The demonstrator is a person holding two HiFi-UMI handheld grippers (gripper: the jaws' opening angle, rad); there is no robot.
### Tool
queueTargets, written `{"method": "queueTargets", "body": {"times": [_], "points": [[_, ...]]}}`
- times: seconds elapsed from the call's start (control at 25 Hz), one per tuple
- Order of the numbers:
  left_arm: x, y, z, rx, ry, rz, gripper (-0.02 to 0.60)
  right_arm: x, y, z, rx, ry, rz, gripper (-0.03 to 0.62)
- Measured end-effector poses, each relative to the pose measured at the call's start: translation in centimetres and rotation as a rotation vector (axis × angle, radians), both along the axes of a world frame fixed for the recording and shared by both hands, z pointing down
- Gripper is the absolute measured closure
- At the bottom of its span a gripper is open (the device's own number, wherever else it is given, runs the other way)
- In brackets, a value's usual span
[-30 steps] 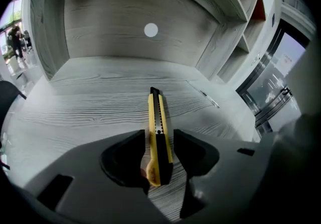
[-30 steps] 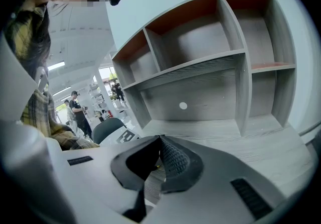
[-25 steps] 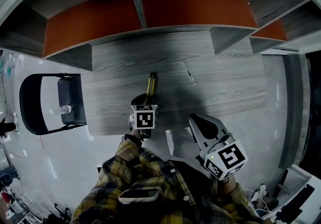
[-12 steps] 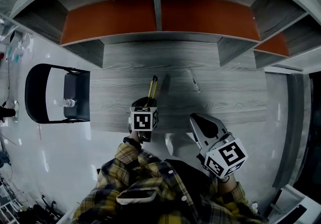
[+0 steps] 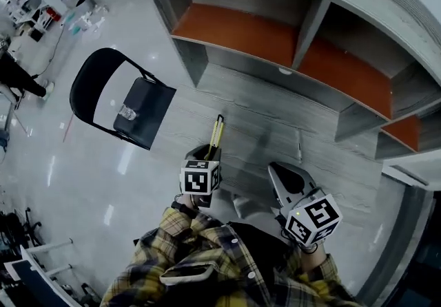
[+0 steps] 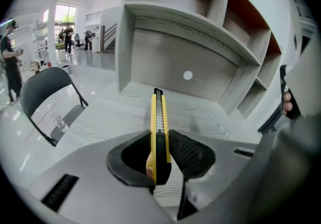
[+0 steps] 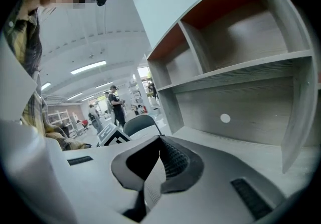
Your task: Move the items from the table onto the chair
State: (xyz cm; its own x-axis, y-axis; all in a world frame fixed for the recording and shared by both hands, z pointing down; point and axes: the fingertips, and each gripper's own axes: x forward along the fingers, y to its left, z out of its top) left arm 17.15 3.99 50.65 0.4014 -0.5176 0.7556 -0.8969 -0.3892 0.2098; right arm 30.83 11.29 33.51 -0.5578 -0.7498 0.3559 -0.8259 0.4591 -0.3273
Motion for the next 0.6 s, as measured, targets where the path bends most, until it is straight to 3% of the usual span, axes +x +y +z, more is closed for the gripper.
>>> {"method": "queueTargets", "body": {"times": [0.36, 0.6], "points": [[-7.5, 0.9, -1.0, 0.016, 0.000, -0.268, 0.465, -5.0, -2.9, 0.4, -0.023, -0.020, -0.250, 0.577], [-12.3, 1.7, -0.8, 0.004, 0.032, -0.381, 0.465, -8.8, -3.3, -0.2, -0.027, 0.000, -0.333, 0.577]]}}
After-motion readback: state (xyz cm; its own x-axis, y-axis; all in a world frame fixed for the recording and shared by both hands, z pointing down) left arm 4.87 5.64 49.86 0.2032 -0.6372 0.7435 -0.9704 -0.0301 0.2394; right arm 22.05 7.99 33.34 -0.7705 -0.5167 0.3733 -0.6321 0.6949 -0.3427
